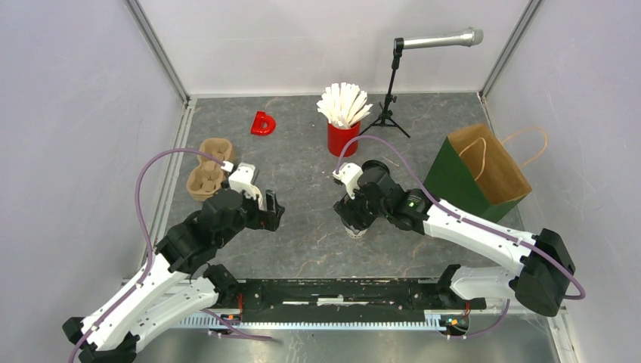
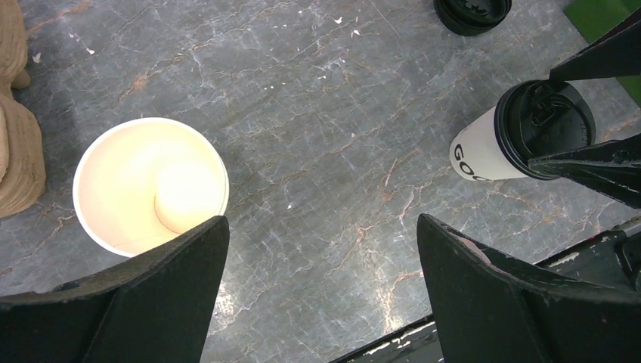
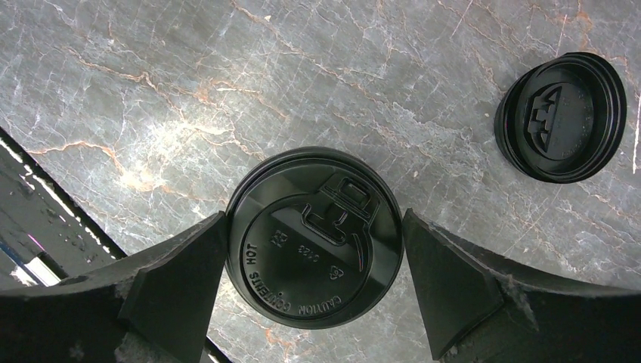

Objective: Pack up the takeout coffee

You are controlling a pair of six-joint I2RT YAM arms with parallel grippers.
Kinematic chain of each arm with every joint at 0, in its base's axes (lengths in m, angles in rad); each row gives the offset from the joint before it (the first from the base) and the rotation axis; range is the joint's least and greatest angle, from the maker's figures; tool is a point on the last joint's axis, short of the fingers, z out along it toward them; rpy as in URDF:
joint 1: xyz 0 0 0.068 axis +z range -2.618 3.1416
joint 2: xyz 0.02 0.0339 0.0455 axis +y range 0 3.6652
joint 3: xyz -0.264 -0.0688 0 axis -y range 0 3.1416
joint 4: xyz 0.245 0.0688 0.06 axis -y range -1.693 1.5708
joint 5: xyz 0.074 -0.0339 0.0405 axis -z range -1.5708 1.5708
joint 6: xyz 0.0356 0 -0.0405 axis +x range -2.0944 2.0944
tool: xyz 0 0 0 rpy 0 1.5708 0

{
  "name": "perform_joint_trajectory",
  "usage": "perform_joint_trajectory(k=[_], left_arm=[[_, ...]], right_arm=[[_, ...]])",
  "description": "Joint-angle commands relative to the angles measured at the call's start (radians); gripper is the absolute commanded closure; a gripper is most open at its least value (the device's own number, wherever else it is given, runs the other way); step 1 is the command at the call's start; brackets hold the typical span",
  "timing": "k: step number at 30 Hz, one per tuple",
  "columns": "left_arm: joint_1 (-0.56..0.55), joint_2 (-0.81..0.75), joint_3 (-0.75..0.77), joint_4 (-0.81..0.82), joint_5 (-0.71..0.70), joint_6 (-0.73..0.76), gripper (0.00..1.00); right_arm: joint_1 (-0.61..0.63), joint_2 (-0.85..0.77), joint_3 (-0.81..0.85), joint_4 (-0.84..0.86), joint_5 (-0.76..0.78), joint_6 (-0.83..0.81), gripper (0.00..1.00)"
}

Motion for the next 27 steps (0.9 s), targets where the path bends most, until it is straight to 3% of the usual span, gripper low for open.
perform_joint_trajectory(k=[1,17,21,27], left_arm=[[0.002,-0.026,0.001,0.009,-0.04,0.043,0.0],[0.001,-0.138,-0.007,0.0,-0.129,0.034,0.0],[0.001,-0.147,-0.008,0.0,-0.133,0.035,0.0],[0.002,-0.143,-0.01,0.0,-0.124,0.037,0.0]], right_arm=[[0.003,0.013,0.04,0.013,0.007,-0.009,0.09],[0.004,0.187,0.215,0.096,-0.026,0.015,0.15],[0.004,0.186,0.251,0.035,-0.001,-0.006,0.02],[0.004,0.093,0.216,-0.11,0.025,-0.075,0.02]])
